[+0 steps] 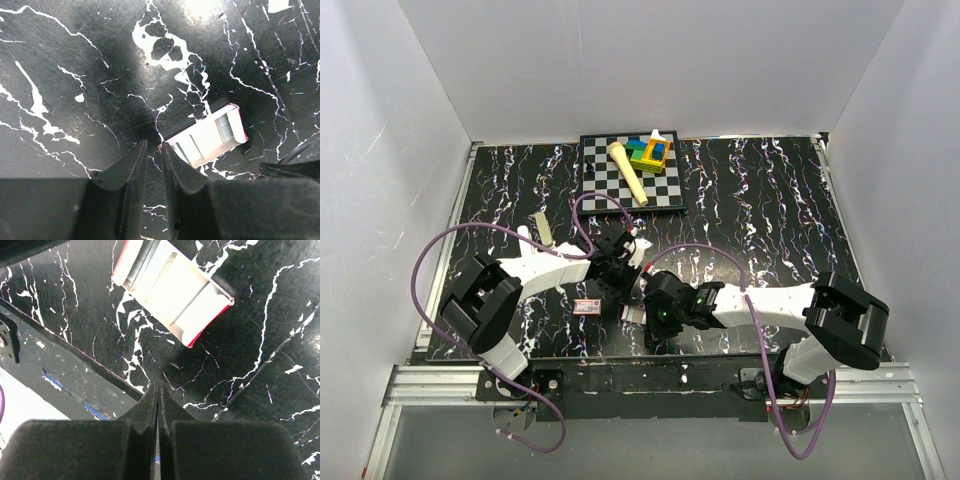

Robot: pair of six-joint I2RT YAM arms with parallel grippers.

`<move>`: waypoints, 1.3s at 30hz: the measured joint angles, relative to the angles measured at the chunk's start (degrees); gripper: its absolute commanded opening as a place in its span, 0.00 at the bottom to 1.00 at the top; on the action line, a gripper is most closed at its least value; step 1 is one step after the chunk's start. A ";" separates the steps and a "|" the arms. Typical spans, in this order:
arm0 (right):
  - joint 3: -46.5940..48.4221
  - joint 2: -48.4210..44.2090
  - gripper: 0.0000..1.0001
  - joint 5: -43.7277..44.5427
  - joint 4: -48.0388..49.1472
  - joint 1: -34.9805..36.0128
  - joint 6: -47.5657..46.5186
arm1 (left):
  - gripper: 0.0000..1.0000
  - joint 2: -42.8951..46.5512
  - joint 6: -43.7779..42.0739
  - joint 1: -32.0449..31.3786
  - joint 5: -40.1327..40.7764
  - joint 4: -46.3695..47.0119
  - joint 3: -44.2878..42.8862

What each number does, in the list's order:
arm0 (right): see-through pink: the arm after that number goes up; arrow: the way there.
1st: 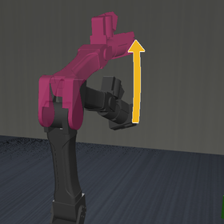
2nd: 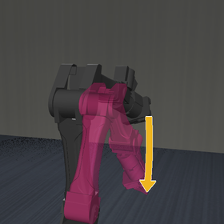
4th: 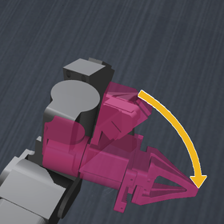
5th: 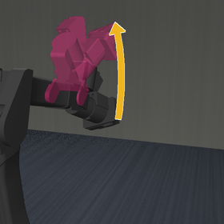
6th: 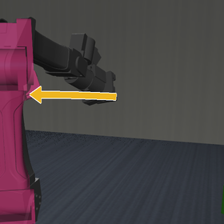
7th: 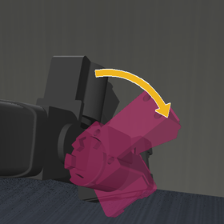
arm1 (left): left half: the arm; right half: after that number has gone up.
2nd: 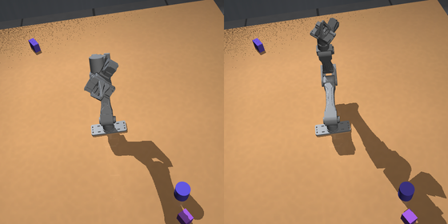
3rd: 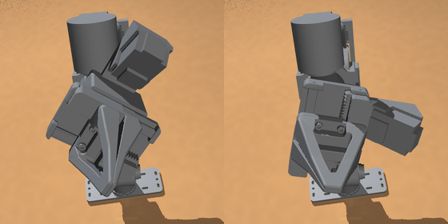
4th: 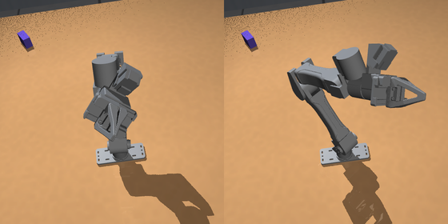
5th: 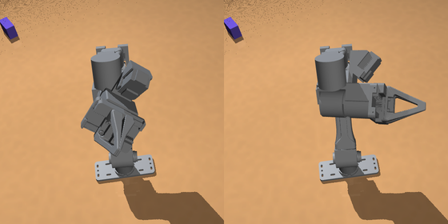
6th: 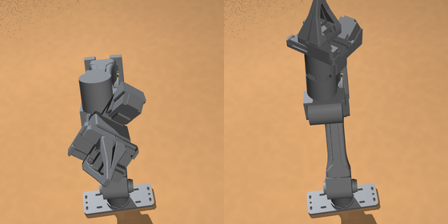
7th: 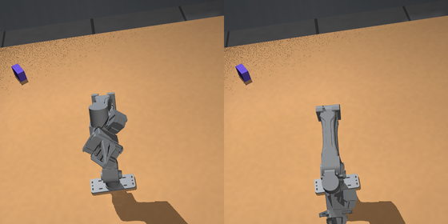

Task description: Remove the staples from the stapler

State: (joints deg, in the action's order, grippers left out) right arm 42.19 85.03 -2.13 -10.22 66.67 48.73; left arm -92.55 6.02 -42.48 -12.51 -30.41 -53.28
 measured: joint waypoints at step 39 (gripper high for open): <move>0.52 2.19 0.01 10.56 0.55 -1.07 3.89 | 0.13 -2.82 1.16 -4.00 4.00 -1.73 -1.68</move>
State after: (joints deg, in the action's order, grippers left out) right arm 42.72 87.22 8.43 -9.67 65.60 52.62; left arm -95.37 7.18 -46.48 -8.51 -32.14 -54.96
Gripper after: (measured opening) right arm 0.023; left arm 0.131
